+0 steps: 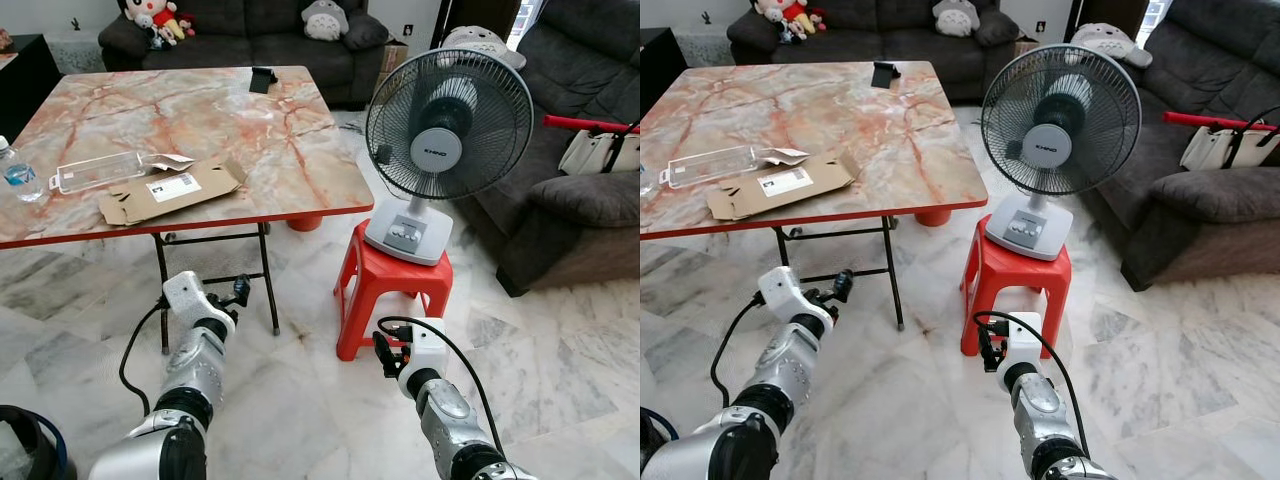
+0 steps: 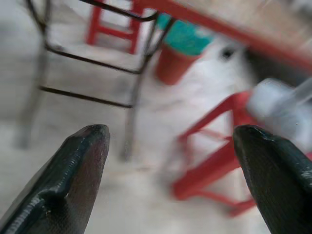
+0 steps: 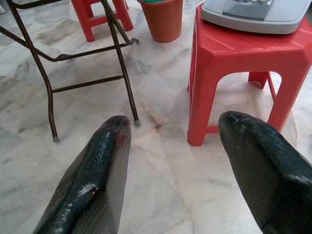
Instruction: Picking trash to rubbish bin
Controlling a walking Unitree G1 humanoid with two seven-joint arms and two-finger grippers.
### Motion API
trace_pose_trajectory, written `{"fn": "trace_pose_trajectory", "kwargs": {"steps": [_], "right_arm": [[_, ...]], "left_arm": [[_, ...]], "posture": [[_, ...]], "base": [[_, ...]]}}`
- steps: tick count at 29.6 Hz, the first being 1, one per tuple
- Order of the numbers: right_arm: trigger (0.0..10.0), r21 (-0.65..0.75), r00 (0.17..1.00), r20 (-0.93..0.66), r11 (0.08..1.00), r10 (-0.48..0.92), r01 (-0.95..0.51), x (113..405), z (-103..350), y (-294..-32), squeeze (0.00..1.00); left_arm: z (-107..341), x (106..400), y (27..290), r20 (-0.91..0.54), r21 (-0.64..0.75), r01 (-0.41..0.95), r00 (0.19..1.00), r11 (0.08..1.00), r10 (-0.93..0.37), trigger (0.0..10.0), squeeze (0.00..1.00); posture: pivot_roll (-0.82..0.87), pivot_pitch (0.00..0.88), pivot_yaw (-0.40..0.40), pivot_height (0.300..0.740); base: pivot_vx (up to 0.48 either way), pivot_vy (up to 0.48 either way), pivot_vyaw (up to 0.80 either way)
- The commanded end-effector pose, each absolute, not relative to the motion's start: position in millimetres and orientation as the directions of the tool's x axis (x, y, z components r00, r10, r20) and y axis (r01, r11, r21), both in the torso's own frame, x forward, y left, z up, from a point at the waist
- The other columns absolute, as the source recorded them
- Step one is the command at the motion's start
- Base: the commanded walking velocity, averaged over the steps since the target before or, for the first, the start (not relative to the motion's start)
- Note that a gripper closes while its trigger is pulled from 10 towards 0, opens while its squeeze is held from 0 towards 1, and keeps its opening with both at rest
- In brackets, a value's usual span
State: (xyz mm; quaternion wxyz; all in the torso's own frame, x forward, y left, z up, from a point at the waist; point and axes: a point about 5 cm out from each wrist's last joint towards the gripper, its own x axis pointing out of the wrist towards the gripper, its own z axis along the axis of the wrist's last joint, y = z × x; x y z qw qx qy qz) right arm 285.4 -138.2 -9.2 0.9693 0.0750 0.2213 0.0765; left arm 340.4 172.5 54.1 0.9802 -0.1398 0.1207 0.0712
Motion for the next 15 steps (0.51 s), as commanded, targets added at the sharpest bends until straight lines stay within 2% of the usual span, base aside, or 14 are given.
{"fn": "trace_pose_trajectory", "kwargs": {"steps": [1, 2, 4, 6, 8, 11, 13, 15], "right_arm": [[10.0, 0.176, 0.890, -0.421, 0.978, 0.174, -0.108, 283.2, -11.1, -141.1, 0.00], [10.0, 0.176, 0.890, -0.422, 0.978, 0.174, -0.108, 283.1, -11.2, -141.4, 0.00], [10.0, 0.176, 0.888, -0.424, 0.978, 0.175, -0.109, 282.6, -11.7, -141.0, 0.00], [10.0, 0.177, 0.888, -0.425, 0.978, 0.173, -0.106, 282.6, -11.8, -140.9, 0.00], [10.0, 0.180, 0.889, -0.425, 0.978, 0.173, -0.104, 282.7, -11.7, -139.9, 0.00], [10.0, 0.185, 0.887, -0.426, 0.977, 0.180, -0.109, 282.3, -12.2, -136.9, 0.00], [10.0, 0.186, 0.886, -0.426, 0.976, 0.181, -0.110, 282.1, -12.3, -136.2, 0.00], [10.0, 0.189, 0.885, -0.426, 0.975, 0.186, -0.114, 282.3, -12.1, -134.4, 0.00]], "left_arm": [[44.3, 335.3, 179.6, -0.338, -0.141, -0.233, 0.925, 0.962, 0.174, 10.0, 0.00], [35.9, 330.7, 183.6, -0.409, -0.085, -0.272, 0.887, 0.958, 0.215, 10.0, 0.00], [26.7, 323.6, 190.5, -0.488, -0.128, -0.364, 0.833, 0.922, 0.261, 10.0, 0.00], [16.1, 315.7, 193.0, -0.592, -0.261, -0.497, 0.759, 0.828, 0.269, 10.0, 0.00], [9.4, 310.9, 189.2, -0.666, -0.403, -0.595, 0.712, 0.695, 0.223, 10.0, 0.00], [11.3, 313.4, 175.4, -0.677, -0.565, -0.625, 0.725, 0.539, 0.131, 10.0, 0.00], [12.4, 313.9, 172.3, -0.681, -0.575, -0.632, 0.722, 0.520, 0.124, 10.0, 0.00], [19.4, 318.4, 152.6, -0.665, -0.614, -0.580, 0.746, 0.535, 0.045, 10.0, 0.00]], "posture": [[0.03, 0.019, -0.073, 0.740], [0.03, 0.019, -0.072, 0.740], [0.03, 0.019, -0.069, 0.740], [0.04, 0.015, -0.062, 0.740], [0.05, 0.020, -0.059, 0.740], [0.06, 0.020, -0.058, 0.740], [0.06, 0.020, -0.058, 0.740], [0.06, 0.026, -0.060, 0.740]], "base": [[0.000, 0.000, 0.00], [0.000, 0.000, 0.00], [0.000, 0.000, 0.00], [0.000, 0.000, 0.00], [0.000, 0.000, 0.00], [0.000, 0.000, 0.00], [0.000, 0.000, 0.00], [0.000, 0.000, 0.00]]}}
